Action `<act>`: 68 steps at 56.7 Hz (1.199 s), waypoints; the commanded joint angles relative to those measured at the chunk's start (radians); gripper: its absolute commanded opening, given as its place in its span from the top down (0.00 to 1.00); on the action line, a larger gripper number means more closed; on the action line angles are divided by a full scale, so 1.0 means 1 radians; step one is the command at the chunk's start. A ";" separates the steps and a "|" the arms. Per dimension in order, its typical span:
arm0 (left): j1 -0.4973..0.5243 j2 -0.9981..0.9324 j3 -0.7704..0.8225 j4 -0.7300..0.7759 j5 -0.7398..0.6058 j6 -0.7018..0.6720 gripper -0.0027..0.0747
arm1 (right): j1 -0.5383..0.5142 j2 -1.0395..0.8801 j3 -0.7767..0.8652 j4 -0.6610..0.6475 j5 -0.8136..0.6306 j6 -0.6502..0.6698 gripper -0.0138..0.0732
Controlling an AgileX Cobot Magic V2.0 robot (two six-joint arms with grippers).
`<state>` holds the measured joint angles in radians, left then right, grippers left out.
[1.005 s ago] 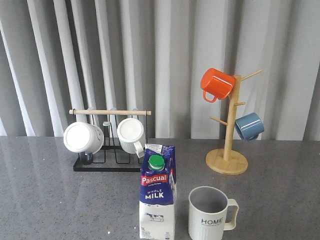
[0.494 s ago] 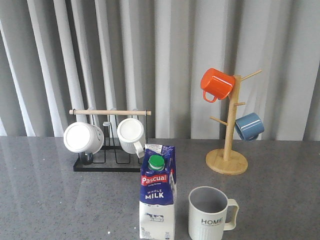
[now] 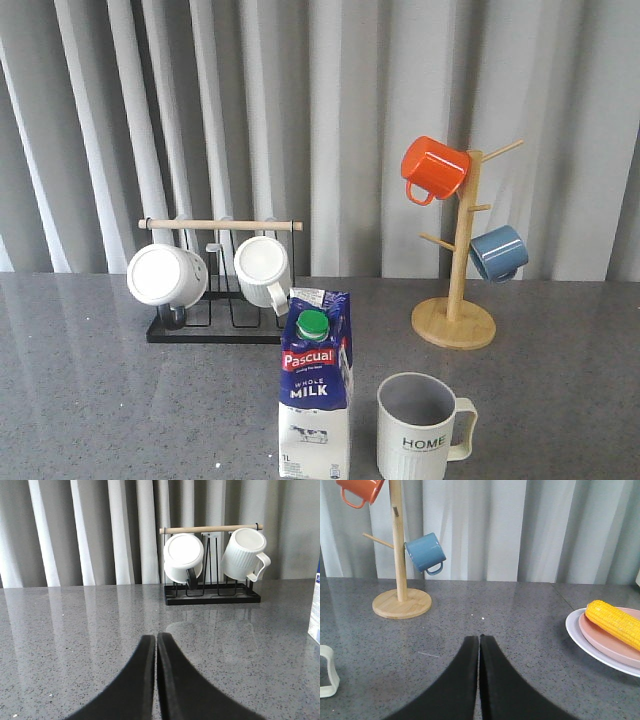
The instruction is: Place milk next to cup
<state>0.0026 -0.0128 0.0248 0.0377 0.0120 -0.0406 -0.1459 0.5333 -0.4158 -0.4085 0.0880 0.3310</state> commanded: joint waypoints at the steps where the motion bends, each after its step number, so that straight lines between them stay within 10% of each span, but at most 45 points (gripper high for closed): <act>1: -0.001 -0.014 -0.014 0.001 -0.068 -0.009 0.97 | -0.007 0.002 -0.025 -0.005 -0.069 -0.002 0.84; 68: -0.001 -0.011 -0.017 0.001 -0.067 -0.009 0.97 | -0.008 0.002 -0.025 -0.038 -0.061 -0.029 0.84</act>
<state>0.0026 -0.0128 0.0248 0.0377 0.0128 -0.0406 -0.1459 0.5333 -0.4158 -0.4149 0.0891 0.3267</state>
